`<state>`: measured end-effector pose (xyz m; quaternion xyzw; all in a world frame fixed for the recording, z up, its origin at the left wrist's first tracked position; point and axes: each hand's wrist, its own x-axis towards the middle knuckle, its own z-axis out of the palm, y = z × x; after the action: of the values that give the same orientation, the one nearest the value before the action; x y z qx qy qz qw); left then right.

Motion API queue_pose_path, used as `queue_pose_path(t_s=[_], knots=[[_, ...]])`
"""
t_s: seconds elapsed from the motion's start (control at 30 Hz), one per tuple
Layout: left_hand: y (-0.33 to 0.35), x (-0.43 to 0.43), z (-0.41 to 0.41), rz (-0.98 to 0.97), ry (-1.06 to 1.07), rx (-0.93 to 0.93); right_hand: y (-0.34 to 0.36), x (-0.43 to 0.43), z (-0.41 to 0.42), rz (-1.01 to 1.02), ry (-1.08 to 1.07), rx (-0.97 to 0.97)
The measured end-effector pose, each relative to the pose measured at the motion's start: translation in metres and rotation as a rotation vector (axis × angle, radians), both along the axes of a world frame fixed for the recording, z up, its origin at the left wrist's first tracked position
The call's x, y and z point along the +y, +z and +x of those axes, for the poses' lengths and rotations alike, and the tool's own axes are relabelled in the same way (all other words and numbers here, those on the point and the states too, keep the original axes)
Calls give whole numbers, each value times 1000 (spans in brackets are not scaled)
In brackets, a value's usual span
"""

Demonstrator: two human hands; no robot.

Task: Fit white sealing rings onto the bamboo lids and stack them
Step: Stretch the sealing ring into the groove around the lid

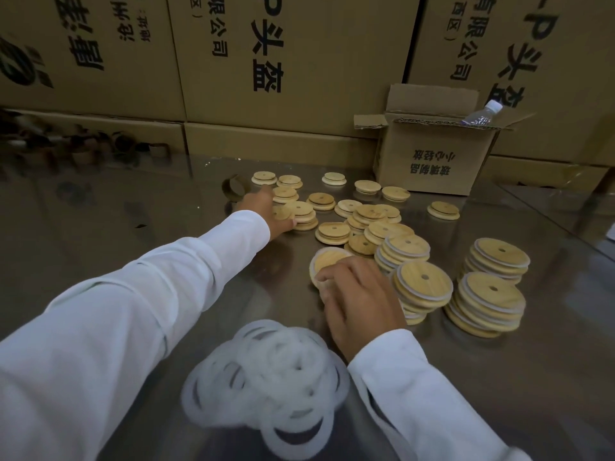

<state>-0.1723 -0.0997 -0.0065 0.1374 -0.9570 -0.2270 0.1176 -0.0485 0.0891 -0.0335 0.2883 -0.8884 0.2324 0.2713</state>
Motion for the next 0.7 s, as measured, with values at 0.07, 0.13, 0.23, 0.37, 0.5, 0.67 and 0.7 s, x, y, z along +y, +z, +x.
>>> queue_pose_path(t_s=[0.07, 0.13, 0.23, 0.37, 0.5, 0.67, 0.7], knots=[[2, 0, 6, 26, -4, 8, 0, 4, 3, -10, -24, -16], [6, 1, 16, 101, -25, 45, 1, 6, 6, -58, -22, 9], [12, 3, 40, 272, -104, 162, 3, 4, 12, -156, -51, 83], [8, 10, 85, 422, -266, 254, 5, -3, 17, -288, -52, 52], [-7, 9, 120, 366, -305, 173, 3, -4, 18, -235, -53, -43], [-15, 8, 149, 391, -376, 256, 6, -8, 21, -331, -21, -133], [-15, 10, 154, 405, -400, 314, 7, -11, 23, -394, -8, -184]])
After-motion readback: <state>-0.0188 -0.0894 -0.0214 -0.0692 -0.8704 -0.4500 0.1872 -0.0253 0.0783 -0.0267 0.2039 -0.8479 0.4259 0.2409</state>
